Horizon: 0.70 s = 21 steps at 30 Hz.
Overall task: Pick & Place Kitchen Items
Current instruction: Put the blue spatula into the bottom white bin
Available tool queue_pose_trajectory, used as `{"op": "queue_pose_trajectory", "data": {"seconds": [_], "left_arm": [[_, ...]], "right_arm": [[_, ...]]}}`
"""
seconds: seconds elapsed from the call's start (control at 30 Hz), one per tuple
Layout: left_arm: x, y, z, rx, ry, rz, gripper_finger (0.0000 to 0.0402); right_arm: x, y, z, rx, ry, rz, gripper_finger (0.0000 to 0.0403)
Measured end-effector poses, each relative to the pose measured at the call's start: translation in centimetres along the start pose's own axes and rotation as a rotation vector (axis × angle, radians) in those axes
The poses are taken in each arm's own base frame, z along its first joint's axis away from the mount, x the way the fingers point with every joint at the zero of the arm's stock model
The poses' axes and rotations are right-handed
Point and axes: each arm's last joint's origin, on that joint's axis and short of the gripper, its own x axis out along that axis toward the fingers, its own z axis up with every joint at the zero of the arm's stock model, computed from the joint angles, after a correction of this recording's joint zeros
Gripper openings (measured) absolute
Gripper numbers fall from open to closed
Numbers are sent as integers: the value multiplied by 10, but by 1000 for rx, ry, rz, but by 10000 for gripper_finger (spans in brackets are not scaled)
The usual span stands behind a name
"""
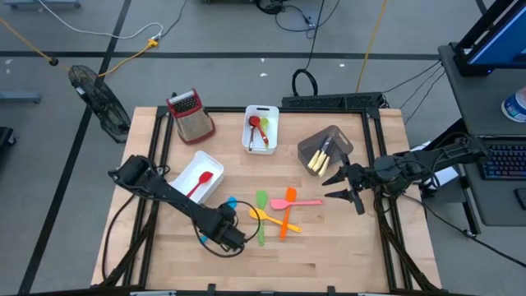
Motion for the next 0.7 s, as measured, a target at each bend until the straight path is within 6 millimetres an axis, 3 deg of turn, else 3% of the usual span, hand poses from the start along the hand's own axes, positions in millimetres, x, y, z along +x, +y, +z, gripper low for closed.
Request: {"op": "queue_pose_trajectory", "data": {"seconds": [0.27,0.7], "left_arm": [[22,5,-6,-30,86,-43,202],[25,-6,-10,56,81,-156,194]], "right_arm": [[0,0,0,0,0,0,155],[0,0,0,-1,0,-1,155]]}}
